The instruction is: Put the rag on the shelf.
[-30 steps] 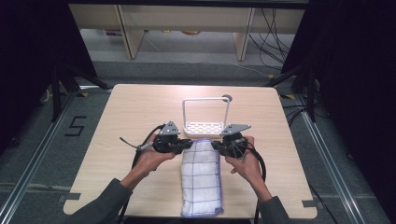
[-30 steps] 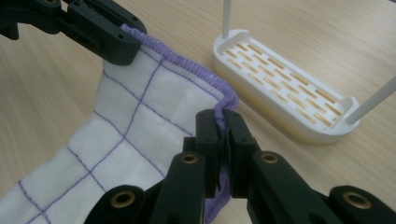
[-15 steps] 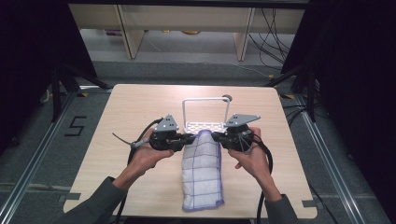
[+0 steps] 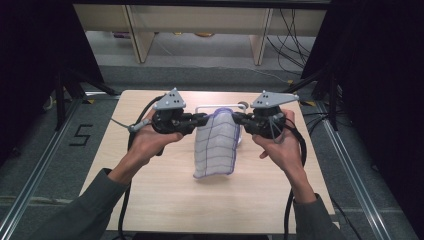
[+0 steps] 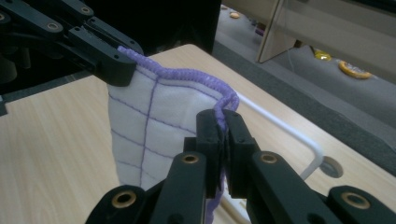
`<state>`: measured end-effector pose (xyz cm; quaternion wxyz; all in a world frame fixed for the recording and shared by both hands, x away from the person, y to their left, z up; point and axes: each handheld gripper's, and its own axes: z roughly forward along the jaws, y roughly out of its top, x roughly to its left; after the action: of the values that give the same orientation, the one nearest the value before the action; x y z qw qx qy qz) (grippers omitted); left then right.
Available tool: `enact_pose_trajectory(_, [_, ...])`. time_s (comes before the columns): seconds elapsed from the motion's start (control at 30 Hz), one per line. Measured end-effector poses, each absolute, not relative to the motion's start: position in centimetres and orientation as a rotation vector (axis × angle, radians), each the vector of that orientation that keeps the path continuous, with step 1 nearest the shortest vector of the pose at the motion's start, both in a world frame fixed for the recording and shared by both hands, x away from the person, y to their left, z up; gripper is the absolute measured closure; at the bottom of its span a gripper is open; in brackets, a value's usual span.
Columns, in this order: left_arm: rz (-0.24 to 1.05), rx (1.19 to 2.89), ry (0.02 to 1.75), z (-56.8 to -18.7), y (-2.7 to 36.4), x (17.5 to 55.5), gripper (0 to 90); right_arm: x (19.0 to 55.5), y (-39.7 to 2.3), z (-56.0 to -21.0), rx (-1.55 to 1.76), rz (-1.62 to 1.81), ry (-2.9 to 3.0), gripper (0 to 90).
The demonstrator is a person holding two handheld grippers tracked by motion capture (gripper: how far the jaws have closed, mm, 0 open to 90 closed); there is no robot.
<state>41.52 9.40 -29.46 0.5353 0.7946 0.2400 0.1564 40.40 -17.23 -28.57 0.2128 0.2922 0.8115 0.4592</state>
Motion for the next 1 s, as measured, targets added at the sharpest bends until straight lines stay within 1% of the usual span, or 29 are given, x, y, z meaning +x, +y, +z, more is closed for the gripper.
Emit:
enact_pose_trajectory(0.17, [0.394, 1.903, 0.6, -28.7, 9.4, 43.0, 82.5, 41.5, -17.3, -27.9, 0.85, 1.261, 2.239, 86.9])
enact_pose_trajectory(0.27, [0.398, 1.905, 0.634, -28.2, 9.6, 44.3, 82.5, 43.1, -17.5, -27.3, 0.86, 1.249, 2.225, 86.9])
enact_pose_trajectory(0.37, [0.396, 1.894, 0.648, -27.9, 9.7, 44.9, 82.5, 43.6, -17.5, -26.9, 0.873, 1.249, 2.227, 86.9])
enact_pose_trajectory(0.4, [0.404, 1.89, 0.658, -27.7, 9.7, 45.4, 82.5, 44.3, -17.5, -26.5, 0.873, 1.26, 2.215, 86.9])
enact_pose_trajectory(0.5, [0.433, 1.906, 0.65, -27.2, 9.5, 46.0, 82.4, 45.1, -17.5, -26.0, 0.871, 1.25, 2.197, 87.0])
enact_pose_trajectory(1.0, [0.487, 1.876, 0.673, -24.9, 8.8, 48.9, 82.2, 48.0, -17.2, -23.6, 0.923, 1.257, 2.135, 86.9])
